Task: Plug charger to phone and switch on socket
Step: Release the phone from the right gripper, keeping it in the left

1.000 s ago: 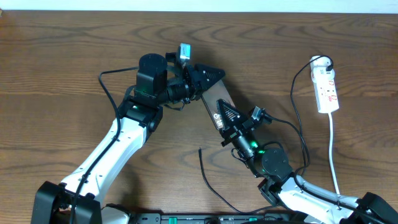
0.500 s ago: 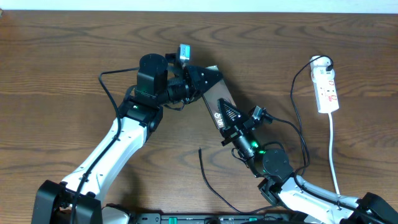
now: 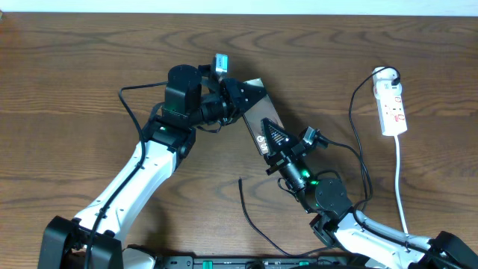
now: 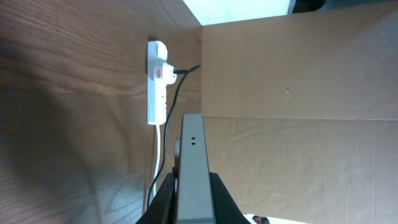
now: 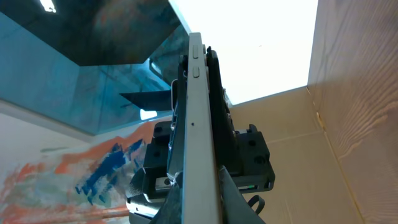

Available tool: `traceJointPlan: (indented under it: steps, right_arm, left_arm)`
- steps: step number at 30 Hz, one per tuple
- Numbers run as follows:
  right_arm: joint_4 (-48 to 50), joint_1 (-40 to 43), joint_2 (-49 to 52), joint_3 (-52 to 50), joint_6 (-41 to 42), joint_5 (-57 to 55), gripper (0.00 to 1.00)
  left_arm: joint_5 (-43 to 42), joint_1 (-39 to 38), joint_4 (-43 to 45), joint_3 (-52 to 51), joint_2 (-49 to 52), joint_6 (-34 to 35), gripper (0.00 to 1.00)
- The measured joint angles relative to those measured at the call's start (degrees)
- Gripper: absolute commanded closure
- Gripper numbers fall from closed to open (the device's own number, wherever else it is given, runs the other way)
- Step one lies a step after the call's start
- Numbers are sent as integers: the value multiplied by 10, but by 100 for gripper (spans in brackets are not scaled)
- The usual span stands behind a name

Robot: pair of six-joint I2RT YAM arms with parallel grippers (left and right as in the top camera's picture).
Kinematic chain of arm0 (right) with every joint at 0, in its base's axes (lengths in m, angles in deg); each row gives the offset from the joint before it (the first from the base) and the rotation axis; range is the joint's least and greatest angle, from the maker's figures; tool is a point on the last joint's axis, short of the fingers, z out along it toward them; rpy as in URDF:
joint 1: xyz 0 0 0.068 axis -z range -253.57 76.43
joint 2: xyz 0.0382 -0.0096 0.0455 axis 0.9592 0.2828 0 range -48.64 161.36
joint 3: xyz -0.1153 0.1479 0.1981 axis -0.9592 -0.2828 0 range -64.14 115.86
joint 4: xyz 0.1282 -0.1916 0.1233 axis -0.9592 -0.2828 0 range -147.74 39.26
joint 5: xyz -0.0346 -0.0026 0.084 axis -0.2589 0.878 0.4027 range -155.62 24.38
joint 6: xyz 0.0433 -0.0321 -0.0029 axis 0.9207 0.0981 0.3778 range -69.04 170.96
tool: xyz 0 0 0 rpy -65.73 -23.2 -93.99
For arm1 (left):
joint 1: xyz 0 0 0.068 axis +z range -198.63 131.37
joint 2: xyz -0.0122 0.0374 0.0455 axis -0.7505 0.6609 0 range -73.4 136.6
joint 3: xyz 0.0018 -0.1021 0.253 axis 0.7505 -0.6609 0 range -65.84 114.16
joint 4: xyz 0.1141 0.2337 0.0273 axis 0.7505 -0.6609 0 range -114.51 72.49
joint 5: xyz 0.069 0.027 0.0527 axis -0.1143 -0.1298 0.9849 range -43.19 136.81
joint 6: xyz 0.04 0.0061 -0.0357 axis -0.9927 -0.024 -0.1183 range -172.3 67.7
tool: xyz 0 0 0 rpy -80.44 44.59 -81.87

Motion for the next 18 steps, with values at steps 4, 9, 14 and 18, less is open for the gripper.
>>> traceJointPlan:
  steps: [4,9,14,18]
  right_arm:
    - [-1,0,-1,0,7,3,1]
    - [-1,0,-1,0,10,2,1]
    - [-1,0,-1,0,10,2,1]
    - [-1,0,-1,0,2,1,1]
  left_arm:
    - [1,0,4,0,1,-3,93]
    - [0,7,4,0,1,-3,93]
    - [-14,42,4,0,1,-4,93]
    - [-45,94,4,0,1,-5,93]
